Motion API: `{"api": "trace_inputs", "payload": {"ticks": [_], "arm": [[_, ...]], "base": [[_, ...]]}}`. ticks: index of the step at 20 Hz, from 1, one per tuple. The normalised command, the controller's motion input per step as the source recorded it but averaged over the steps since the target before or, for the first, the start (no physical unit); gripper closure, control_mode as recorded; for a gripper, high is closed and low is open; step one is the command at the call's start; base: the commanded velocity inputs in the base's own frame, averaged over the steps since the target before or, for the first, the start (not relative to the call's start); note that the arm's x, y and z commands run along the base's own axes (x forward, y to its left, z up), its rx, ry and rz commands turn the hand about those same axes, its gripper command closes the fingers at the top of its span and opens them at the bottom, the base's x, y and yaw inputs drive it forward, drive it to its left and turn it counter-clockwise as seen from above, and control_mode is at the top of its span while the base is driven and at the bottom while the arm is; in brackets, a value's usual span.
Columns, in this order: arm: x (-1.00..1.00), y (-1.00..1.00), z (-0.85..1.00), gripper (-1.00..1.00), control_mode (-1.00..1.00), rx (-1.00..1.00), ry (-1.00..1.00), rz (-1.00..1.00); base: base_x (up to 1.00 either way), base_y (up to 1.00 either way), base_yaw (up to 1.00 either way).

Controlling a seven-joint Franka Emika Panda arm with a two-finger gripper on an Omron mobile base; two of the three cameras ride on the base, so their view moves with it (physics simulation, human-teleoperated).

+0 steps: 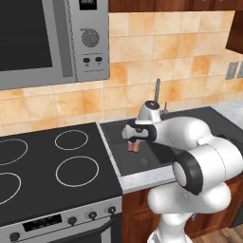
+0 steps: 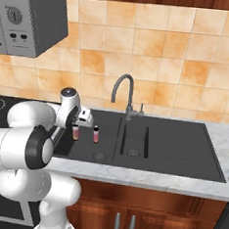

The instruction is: Place the large bottle from the dining counter next to the other large bottle outside the sink, and place the small bottle from the dining counter next to the other small bottle inside the sink.

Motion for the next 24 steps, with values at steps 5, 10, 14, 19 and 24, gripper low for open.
{"api": "trace_inputs", "payload": {"ticks": [5, 10, 14, 19, 24], "arm": [[0.04, 0.00, -0.18, 1.00, -1.00, -0.01, 0.06, 0.00], [0.00, 0.00, -0.17, 1.00, -1.00, 0.00, 0.00, 0.00], [0.00, 0.00, -0.18, 1.00, -1.00, 0.00, 0.00, 0.00], [0.05, 0.00, -0.31, 1.00, -1.00, 0.00, 0.00, 0.00], [0.12, 0.00, -0.33, 1.00, -1.00, 0.00, -0.01, 0.00]], "base": [[0.00, 0.00, 0.00], [0.00, 0.00, 0.00], [0.00, 0.00, 0.00], [0.00, 0.00, 0.00], [0.00, 0.00, 0.00]]}}
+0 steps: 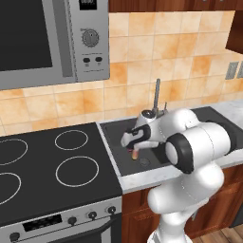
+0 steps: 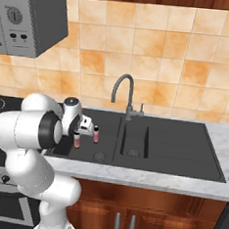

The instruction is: Place the large bottle from the dining counter next to the other large bottle outside the sink, and place the small bottle from the dining counter next to the other small bottle inside the sink.

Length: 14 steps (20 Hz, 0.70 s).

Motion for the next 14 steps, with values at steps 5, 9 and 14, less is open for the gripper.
{"api": "trace_inputs", "payload": {"ticks": [5, 9, 14], "arm": [[0.06, 0.00, -0.29, 1.00, -1.00, 0.00, -0.03, 0.00], [0.05, 0.00, -0.27, 1.00, -1.00, 0.00, -0.07, 0.00], [0.19, 0.00, -0.10, 1.00, -1.00, 0.00, -0.06, 0.00]], "base": [[0.00, 0.00, 0.00], [0.00, 0.00, 0.00], [0.00, 0.00, 0.00]]}}
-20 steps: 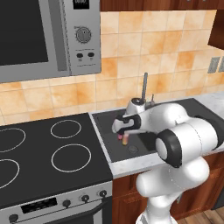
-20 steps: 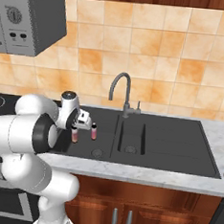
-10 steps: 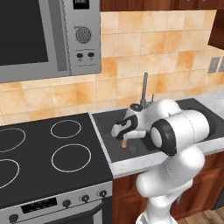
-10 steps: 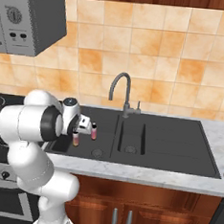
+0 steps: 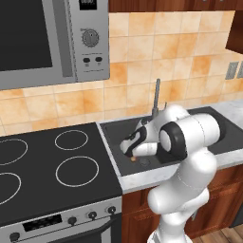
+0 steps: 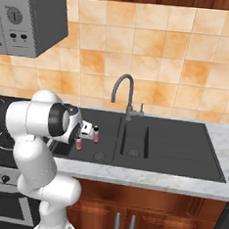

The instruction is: Place the large bottle from the dining counter next to the other large bottle outside the sink, and place the small bottle from the dining counter next to the other small bottle inside the sink.

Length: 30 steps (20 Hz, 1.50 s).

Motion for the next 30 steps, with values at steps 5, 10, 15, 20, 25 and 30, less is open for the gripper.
{"api": "trace_inputs", "payload": {"ticks": [5, 10, 15, 20, 25, 30], "arm": [[0.22, 0.00, -0.08, 1.00, -1.00, 0.00, -0.04, 0.00], [0.02, 0.00, -0.14, 1.00, -1.00, 0.00, 0.00, 0.00], [0.00, 0.00, -0.24, 1.00, -1.00, 0.00, 0.00, 0.00], [0.00, 0.00, -0.26, 1.00, -1.00, 0.00, 0.00, 0.00], [0.00, 0.00, -0.26, 1.00, -1.00, 0.00, 0.01, 0.00], [0.00, 0.00, -0.18, 1.00, -1.00, 0.00, 0.00, 0.00]], "base": [[0.00, 0.00, 0.00], [0.00, 0.00, 0.00], [0.00, 0.00, 0.00], [0.00, 0.00, 0.00], [0.00, 0.00, 0.00], [0.00, 0.00, 0.00]]}}
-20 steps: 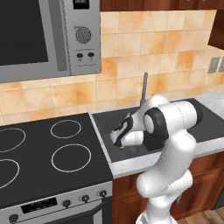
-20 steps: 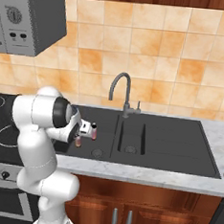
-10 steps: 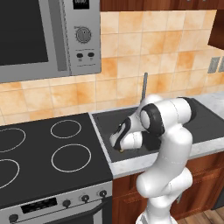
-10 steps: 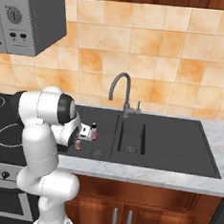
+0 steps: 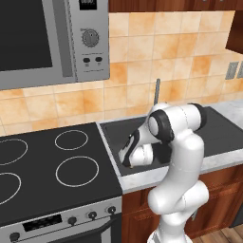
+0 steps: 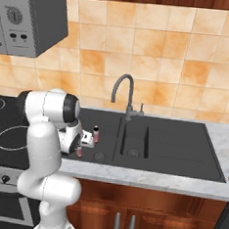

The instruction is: Place the large bottle from the dining counter next to the other large bottle outside the sink, and place the small bottle from the dining counter next to the other small bottle inside the sink.

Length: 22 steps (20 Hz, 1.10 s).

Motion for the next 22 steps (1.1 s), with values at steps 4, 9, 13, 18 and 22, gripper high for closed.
{"api": "trace_inputs", "payload": {"ticks": [4, 9, 13, 18, 22], "arm": [[0.00, 0.00, -0.14, 1.00, -1.00, 0.00, 0.00, 0.00], [0.06, 0.00, -0.20, 1.00, -1.00, 0.00, 0.00, 0.00], [0.04, 0.00, -0.21, 1.00, -1.00, 0.00, 0.00, 0.00], [0.05, 0.00, -0.23, 1.00, -1.00, 0.00, 0.00, 0.00], [0.06, 0.00, -0.31, 1.00, -1.00, 0.00, 0.00, 0.00]], "base": [[0.00, 0.00, 0.00], [0.00, 0.00, 0.00], [0.00, 0.00, 0.00], [0.00, 0.00, 0.00], [0.00, 0.00, 0.00]]}}
